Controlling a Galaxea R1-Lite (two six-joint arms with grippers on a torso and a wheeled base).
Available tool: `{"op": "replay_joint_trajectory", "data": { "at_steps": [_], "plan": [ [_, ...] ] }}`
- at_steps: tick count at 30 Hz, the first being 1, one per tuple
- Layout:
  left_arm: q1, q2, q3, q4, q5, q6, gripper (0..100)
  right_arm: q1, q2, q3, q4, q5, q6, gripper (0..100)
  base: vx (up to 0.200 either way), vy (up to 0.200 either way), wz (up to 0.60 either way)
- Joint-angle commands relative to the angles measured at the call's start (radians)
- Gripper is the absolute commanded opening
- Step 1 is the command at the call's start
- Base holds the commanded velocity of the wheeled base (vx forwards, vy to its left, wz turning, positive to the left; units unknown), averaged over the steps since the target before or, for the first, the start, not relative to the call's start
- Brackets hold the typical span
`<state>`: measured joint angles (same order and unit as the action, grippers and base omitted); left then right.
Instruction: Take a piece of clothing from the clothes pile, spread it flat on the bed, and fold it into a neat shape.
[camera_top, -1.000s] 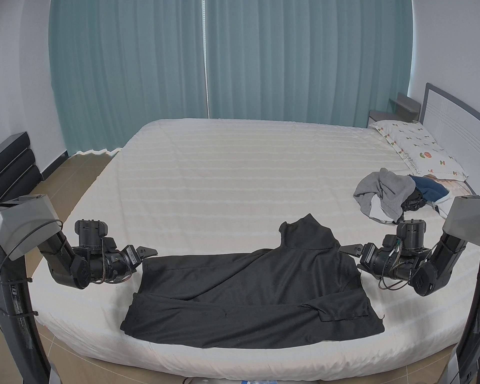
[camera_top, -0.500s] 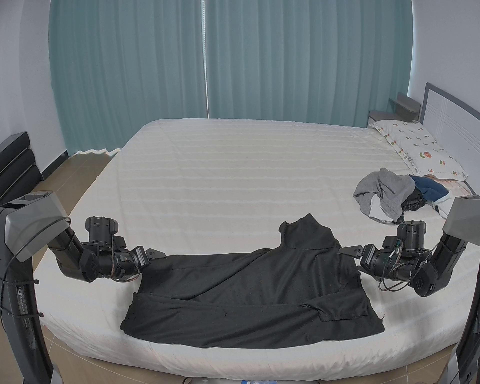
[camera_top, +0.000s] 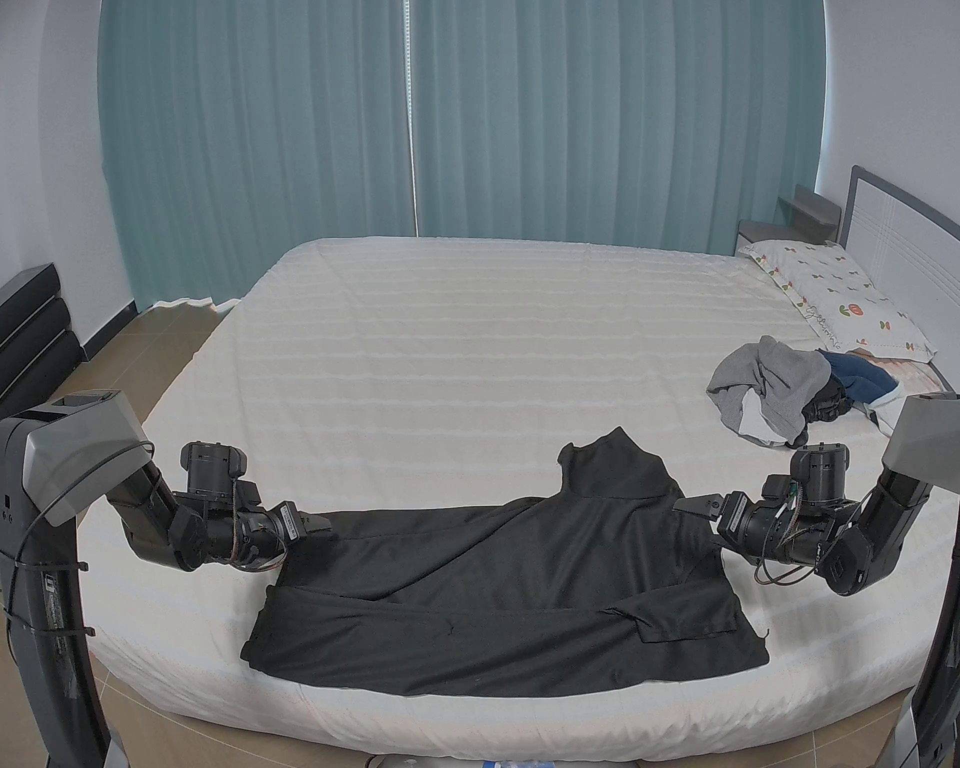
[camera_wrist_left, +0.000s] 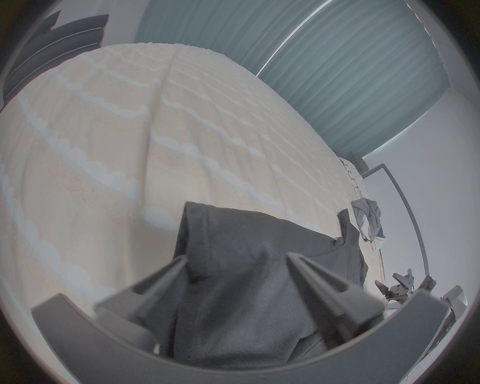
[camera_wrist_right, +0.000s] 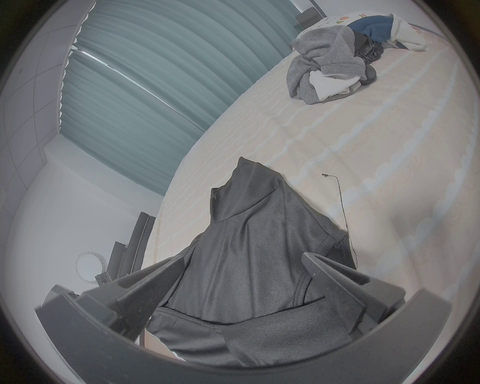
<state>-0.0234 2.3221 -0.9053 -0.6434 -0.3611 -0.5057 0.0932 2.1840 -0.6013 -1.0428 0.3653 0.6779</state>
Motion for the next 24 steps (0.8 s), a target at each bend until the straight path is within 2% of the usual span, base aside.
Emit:
{"op": "replay_joint_trajectory", "data": {
  "at_steps": [1, 5, 11, 12, 17, 24],
  "plan": [
    [0.0, 0.002, -0.01, -0.001, 0.028, -0.007, 0, 0.0, 0.003, 0.0, 0.0, 0.0, 0.002, 100, 0.0, 0.0, 0.0],
    [0.002, -0.001, -0.017, -0.002, 0.085, -0.014, 0, 0.0, 0.005, 0.0, 0.0, 0.001, 0.002, 100, 0.0, 0.0, 0.0],
    [0.007, -0.004, -0.024, -0.015, 0.086, -0.053, 0, 0.0, 0.003, -0.003, 0.0, 0.001, 0.022, 100, 0.0, 0.0, 0.0],
    [0.008, -0.006, -0.026, -0.047, 0.088, -0.096, 0, -0.001, 0.003, -0.006, 0.0, 0.001, 0.028, 100, 0.0, 0.0, 0.0],
    [0.013, -0.009, -0.026, -0.134, 0.091, -0.183, 0, -0.001, 0.003, -0.009, 0.0, 0.0, 0.026, 100, 0.0, 0.0, 0.0],
    [0.026, -0.009, -0.033, -0.148, 0.09, -0.206, 0, -0.001, 0.01, -0.012, -0.028, -0.005, 0.023, 100, 0.0, 0.0, 0.0]
  ]
}}
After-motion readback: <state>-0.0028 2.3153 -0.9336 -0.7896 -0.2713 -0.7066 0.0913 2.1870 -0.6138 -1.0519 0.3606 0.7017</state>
